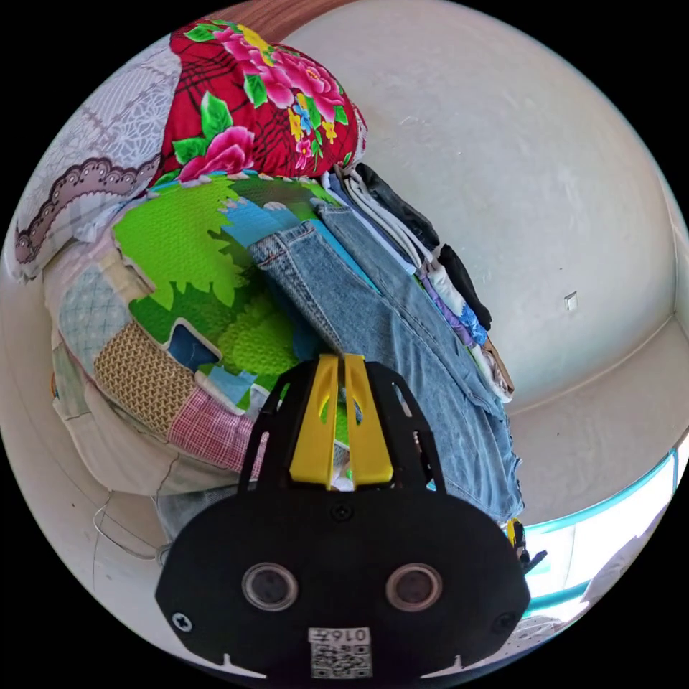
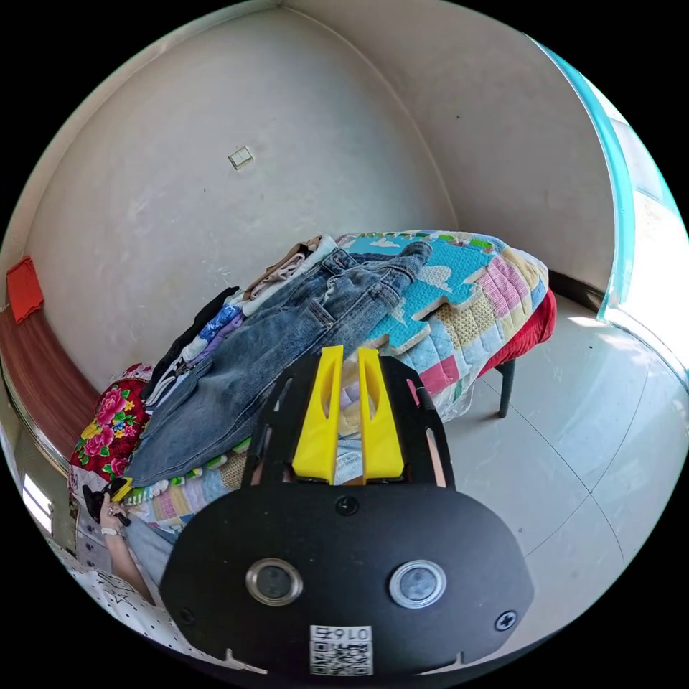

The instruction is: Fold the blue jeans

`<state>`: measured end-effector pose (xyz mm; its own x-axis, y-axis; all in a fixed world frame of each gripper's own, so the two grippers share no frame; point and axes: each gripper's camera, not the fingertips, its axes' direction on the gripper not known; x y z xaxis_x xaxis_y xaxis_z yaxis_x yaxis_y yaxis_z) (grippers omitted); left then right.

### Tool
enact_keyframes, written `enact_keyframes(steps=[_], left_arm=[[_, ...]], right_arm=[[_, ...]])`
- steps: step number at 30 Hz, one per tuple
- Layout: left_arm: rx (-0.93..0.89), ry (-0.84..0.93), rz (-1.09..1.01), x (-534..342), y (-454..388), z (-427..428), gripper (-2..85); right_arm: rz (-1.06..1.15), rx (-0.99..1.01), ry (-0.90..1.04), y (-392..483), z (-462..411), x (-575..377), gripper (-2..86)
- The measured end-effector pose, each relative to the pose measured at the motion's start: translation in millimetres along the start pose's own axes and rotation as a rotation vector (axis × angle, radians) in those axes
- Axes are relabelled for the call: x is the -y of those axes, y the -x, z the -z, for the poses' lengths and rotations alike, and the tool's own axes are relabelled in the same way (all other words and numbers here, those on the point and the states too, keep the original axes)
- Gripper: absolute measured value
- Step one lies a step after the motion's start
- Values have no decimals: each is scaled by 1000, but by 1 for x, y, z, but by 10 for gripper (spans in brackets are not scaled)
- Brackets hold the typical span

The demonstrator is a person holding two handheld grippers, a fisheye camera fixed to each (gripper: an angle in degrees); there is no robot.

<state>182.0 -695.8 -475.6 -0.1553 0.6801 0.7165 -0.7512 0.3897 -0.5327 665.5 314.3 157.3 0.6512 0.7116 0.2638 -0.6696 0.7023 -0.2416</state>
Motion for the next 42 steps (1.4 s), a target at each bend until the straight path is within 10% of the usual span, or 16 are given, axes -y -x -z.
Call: enact_keyframes(steps=[21,42], left_arm=[[-23,-16,-5,-1,1,10,-9],[-211,-226,-213,-23,-32,128,-10]], right_arm=[[-273,346,-157,-75,22,16,102],[-28,253,-124,-14,59,73,3]])
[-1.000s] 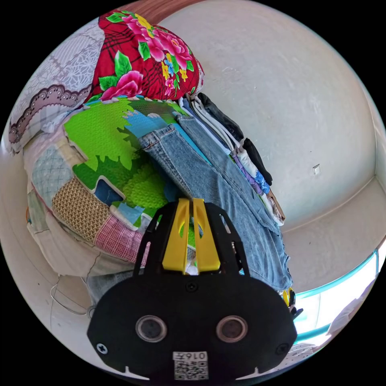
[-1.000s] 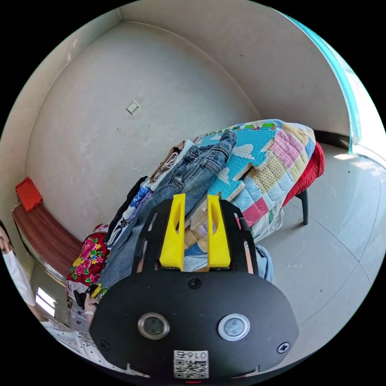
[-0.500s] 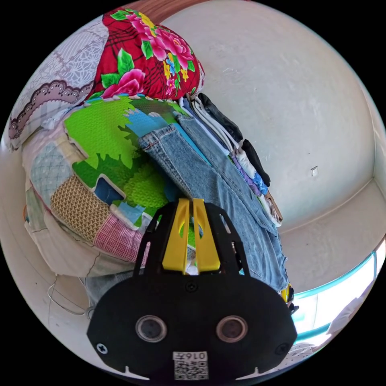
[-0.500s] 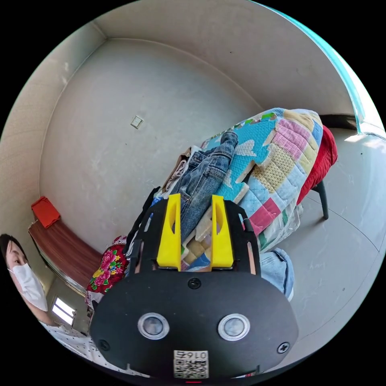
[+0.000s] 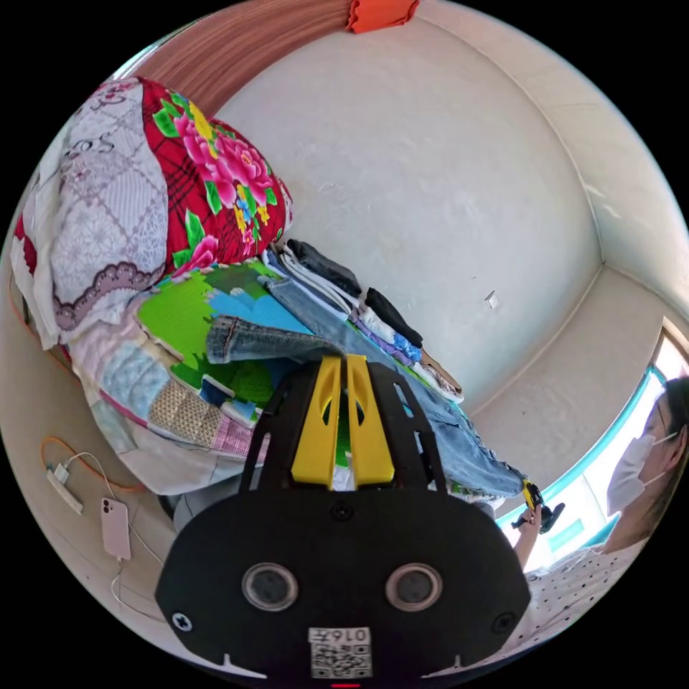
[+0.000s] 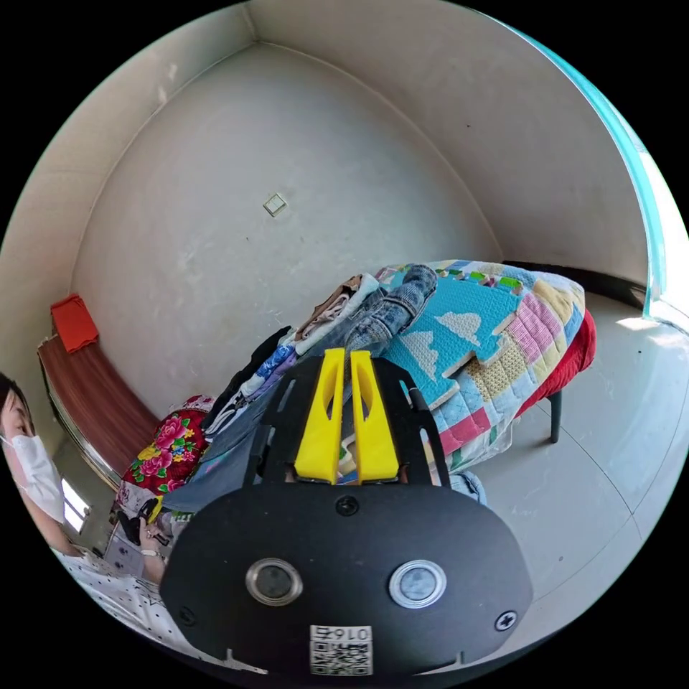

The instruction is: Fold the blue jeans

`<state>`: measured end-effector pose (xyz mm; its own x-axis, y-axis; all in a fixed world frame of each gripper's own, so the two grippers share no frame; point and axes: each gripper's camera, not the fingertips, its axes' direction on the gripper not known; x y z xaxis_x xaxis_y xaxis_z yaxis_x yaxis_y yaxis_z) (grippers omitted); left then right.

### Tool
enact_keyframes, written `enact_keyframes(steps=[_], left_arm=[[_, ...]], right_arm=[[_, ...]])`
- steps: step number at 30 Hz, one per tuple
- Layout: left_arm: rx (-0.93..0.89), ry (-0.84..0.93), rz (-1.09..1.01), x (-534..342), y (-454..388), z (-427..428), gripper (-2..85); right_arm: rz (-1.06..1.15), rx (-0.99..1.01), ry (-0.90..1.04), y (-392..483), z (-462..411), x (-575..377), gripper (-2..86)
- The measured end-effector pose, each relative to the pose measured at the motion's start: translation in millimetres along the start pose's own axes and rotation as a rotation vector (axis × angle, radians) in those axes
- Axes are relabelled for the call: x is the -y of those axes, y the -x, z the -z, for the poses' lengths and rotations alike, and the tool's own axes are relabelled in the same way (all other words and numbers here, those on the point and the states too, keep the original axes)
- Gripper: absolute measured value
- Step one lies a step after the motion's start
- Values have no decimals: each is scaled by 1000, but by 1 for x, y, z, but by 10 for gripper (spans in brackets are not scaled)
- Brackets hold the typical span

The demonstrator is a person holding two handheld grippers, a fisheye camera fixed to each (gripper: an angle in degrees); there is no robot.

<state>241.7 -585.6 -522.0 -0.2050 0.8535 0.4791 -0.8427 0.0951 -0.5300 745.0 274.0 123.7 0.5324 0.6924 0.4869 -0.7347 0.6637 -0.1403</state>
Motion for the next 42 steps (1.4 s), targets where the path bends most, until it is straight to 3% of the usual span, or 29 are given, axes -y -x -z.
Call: enact_keyframes(steps=[13,18,21,26,32,35,38,42], left_arm=[[52,-196,-130,15,-87,89,-10],[108,-222,-260,73,-146,70,-9],[161,-174,-363,139,-196,18,-9],[371,-3,-484,268,-289,-154,-7],[722,391,-501,310,-307,-401,33],[844,529,-493,288,-285,-474,71],[831,554,-546,270,-282,-492,62],[740,501,-642,260,-301,-468,58]], right_arm=[[187,96,-93,79,64,4,8],[267,158,-149,117,53,29,17],[321,155,-134,147,19,61,13],[325,23,-48,195,-76,134,7],[322,-361,307,219,-276,211,22],[341,-554,538,206,-369,206,53],[409,-609,633,200,-402,188,83],[492,-514,508,212,-355,189,98]])
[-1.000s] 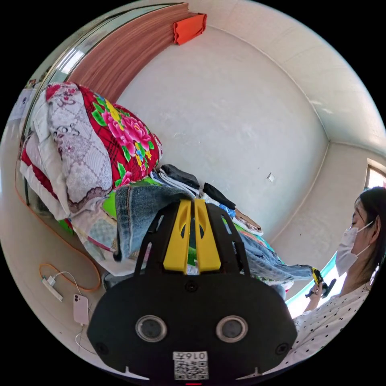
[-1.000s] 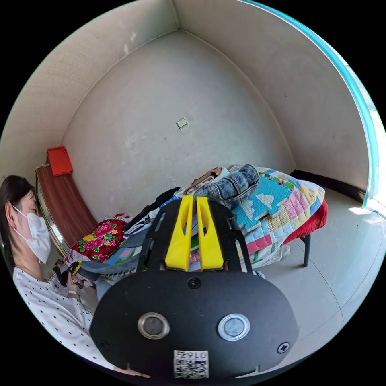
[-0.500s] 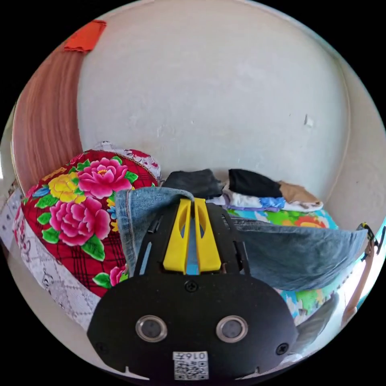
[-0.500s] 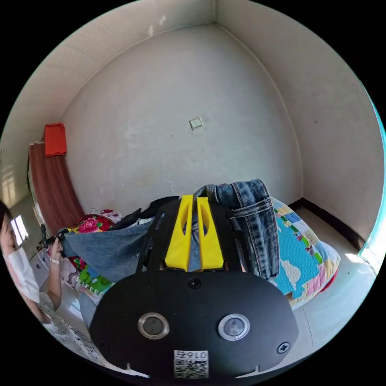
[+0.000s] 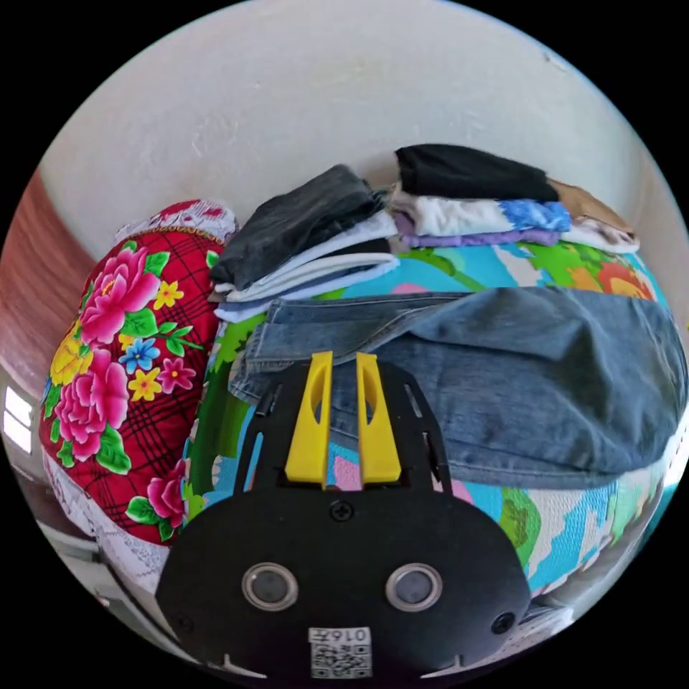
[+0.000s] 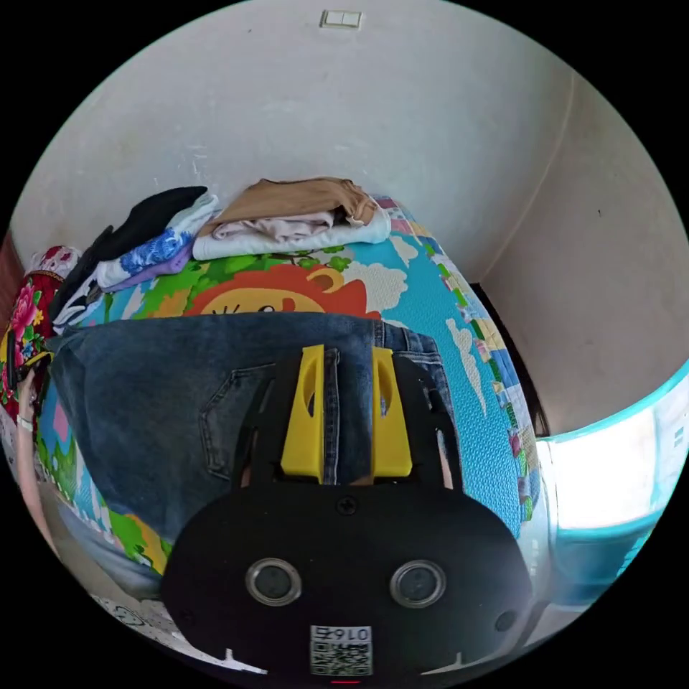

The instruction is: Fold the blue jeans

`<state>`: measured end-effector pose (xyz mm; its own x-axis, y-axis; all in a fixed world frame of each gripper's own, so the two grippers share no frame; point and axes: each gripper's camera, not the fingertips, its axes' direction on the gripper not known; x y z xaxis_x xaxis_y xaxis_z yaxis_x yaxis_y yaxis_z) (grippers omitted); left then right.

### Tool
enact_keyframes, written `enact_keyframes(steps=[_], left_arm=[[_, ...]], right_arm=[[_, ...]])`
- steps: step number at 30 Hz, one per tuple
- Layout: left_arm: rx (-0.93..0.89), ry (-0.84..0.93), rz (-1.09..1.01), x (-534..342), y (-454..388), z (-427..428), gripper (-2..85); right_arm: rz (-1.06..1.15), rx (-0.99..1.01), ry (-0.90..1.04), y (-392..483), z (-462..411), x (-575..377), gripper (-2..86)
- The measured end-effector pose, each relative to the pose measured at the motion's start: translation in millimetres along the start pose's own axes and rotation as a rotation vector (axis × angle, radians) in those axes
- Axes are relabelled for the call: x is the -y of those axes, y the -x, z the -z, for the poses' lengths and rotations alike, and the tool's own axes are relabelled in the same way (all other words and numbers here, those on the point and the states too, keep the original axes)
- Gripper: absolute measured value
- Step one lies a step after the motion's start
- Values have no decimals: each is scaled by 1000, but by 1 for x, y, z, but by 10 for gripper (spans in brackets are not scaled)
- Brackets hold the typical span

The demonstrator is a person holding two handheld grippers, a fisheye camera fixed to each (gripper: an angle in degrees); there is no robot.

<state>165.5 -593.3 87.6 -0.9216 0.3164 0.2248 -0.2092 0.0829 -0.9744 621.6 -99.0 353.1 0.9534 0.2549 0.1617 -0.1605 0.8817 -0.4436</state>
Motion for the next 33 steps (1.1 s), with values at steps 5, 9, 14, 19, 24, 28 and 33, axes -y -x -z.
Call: enact_keyframes(steps=[5,9,14,19,24,28,33], left_arm=[[-326,-296,-128,-52,-19,89,40],[-864,-298,-406,-85,-73,118,47],[-1203,-92,-640,-115,-177,121,78],[-1117,-51,-568,-118,-206,121,96],[-1028,-149,-486,-119,-206,148,108],[-925,-170,-554,-136,-221,181,118],[-698,-383,-528,-163,-204,245,117]], right_arm=[[21,168,-243,-46,71,-53,103],[113,142,-240,-78,82,-94,121],[107,227,-50,-107,49,-115,156],[56,290,-84,-115,36,-136,149],[63,176,-117,-101,43,-140,145],[-120,51,-220,-96,75,-130,131],[-279,-242,-361,-80,104,-126,124]])
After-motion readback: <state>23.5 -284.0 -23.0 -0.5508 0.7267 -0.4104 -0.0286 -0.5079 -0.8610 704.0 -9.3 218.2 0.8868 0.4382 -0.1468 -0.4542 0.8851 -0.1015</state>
